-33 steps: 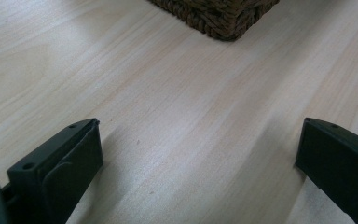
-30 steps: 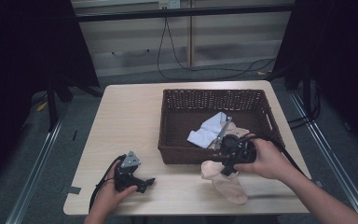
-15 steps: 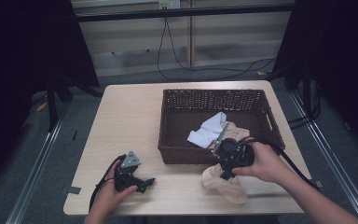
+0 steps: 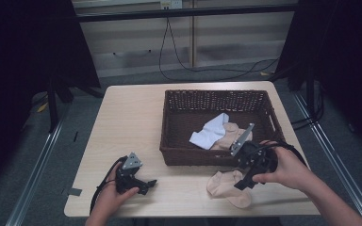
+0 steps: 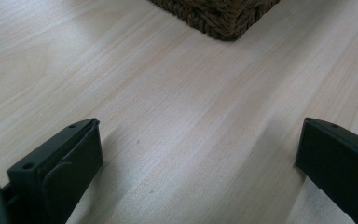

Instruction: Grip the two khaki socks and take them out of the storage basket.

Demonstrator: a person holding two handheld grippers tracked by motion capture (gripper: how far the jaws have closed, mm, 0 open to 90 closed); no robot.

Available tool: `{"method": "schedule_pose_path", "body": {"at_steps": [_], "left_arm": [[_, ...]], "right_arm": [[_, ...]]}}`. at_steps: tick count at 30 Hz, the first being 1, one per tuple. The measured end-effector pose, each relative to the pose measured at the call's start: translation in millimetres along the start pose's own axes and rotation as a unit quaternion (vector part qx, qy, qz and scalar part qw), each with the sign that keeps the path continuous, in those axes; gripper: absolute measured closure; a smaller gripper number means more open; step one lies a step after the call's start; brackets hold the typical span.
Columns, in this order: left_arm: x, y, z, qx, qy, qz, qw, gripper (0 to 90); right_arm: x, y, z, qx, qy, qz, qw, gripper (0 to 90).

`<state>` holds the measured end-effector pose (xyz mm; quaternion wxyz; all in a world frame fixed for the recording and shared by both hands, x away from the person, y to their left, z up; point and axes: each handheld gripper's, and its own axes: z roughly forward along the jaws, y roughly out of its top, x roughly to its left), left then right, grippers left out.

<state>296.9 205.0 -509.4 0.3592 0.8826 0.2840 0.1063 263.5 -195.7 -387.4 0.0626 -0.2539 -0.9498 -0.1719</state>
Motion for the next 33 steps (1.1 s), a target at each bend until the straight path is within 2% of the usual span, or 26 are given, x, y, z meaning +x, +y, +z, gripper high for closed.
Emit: {"method": "schedule_pose_path", "body": {"at_steps": [3,4,6,18,23,33], "left_arm": [[0.0,0.0,0.0,0.000,0.000,0.000,1.0000,0.0],[0.0,0.0,0.0,0.000,0.000,0.000,1.0000,0.0],[0.0,0.0,0.0,0.000,0.000,0.000,1.0000,0.0],[0.0,0.0,0.0,0.000,0.000,0.000,1.0000,0.0],[-0.1,0.0,0.0,0.000,0.000,0.000,1.0000,0.0],[-0.2,0.0,0.0,0.000,0.001,-0.001,1.0000,0.0]], "right_arm": [[-1.2,-9.1,-1.6,-0.008,-0.004,0.007,0.9999,19.0],[-2.7,-12.1,-2.2,-0.010,-0.010,0.001,0.9999,18.1],[-4.6,-17.9,-3.1,-0.019,-0.007,0.011,0.9997,17.9],[-13.9,-45.6,-2.8,-0.019,-0.021,0.025,0.9993,10.7],[-17.3,-56.4,-1.9,-0.034,-0.024,0.034,0.9986,9.4],[-22.6,-79.6,0.3,-0.063,-0.027,0.035,0.9971,7.4]]}}
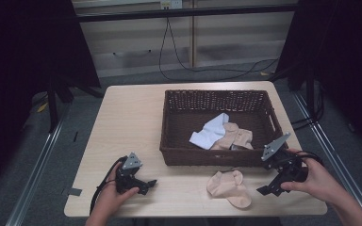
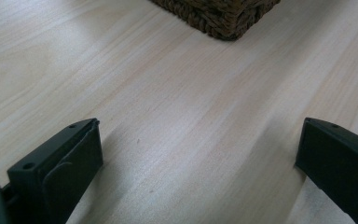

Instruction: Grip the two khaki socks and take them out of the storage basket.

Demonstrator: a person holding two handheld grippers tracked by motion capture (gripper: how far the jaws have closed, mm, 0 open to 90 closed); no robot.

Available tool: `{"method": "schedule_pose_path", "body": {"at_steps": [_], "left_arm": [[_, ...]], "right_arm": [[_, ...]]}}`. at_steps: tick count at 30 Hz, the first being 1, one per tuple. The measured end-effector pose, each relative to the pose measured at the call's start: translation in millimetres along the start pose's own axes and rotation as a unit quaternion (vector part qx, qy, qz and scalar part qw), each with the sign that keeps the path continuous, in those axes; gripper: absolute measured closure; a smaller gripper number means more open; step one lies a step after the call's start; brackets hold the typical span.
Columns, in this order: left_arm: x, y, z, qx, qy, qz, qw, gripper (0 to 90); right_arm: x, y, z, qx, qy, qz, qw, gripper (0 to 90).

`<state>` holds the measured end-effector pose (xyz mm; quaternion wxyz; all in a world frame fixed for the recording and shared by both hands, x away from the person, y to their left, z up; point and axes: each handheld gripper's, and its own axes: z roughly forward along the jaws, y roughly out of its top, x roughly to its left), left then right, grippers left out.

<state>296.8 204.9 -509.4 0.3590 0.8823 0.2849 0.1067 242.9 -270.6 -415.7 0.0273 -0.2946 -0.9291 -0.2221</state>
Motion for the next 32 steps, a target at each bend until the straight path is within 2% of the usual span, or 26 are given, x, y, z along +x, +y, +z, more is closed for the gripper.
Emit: {"method": "schedule_pose_path", "body": {"at_steps": [10,14,16,22,26,32], "left_arm": [[0.0,0.0,0.0,0.000,0.000,0.000,1.0000,0.0],[-0.1,0.0,0.0,0.000,0.000,0.000,1.0000,0.0],[-0.1,0.0,0.0,0.000,0.001,-0.001,1.0000,0.0],[-0.1,0.0,0.0,0.000,0.000,0.000,1.0000,0.0],[-0.1,0.0,0.0,0.000,0.000,0.000,1.0000,0.0],[-0.1,0.0,0.0,0.000,0.000,-0.001,1.0000,0.0]], "right_arm": [[-7.6,-22.2,7.9,-0.026,-0.010,0.003,0.9996,7.3],[-9.7,-30.5,16.6,-0.024,-0.015,-0.003,0.9996,6.9],[-11.3,-34.4,20.9,-0.025,-0.015,0.002,0.9996,6.9],[-15.7,-44.6,33.6,-0.051,-0.025,0.006,0.9984,6.3],[-16.4,-46.5,40.1,-0.045,-0.034,0.002,0.9984,6.4],[-13.2,-45.4,43.0,-0.056,-0.025,0.004,0.9981,9.3]]}}
